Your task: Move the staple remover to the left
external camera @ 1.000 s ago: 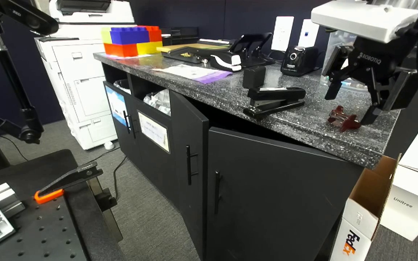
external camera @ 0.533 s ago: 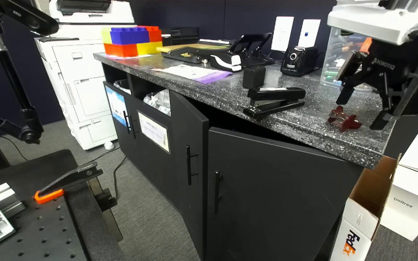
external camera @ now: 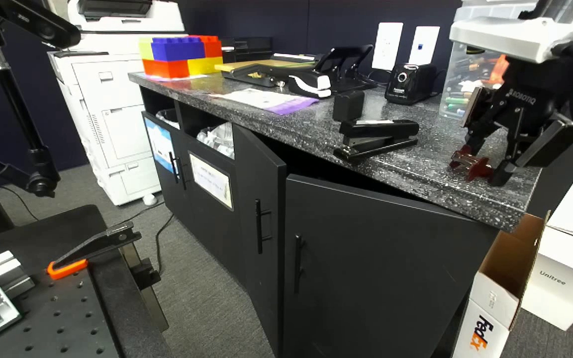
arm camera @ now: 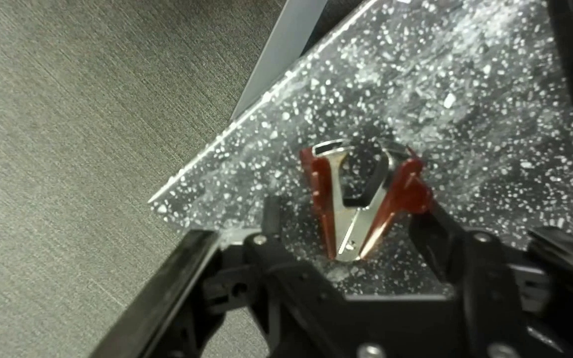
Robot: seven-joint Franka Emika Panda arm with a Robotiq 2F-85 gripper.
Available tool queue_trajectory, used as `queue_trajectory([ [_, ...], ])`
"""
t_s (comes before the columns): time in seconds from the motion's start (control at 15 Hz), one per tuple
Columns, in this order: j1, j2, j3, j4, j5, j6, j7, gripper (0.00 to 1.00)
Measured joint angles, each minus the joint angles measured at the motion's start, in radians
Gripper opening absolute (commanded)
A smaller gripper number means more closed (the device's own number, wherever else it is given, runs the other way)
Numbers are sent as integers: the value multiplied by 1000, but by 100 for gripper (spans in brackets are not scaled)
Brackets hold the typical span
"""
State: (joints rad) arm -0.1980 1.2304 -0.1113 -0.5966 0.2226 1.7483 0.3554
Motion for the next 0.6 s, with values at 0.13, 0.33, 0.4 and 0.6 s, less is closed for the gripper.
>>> queue_trajectory([
  [0.13,3,8,0,18,0,-9,10,21],
  [0.33,6,10,0,30,0,-9,17,2],
  [0.4,10,9,0,38,0,-10,19,6],
  [0.6,52,-10,0,80,-1,-10,20,6],
])
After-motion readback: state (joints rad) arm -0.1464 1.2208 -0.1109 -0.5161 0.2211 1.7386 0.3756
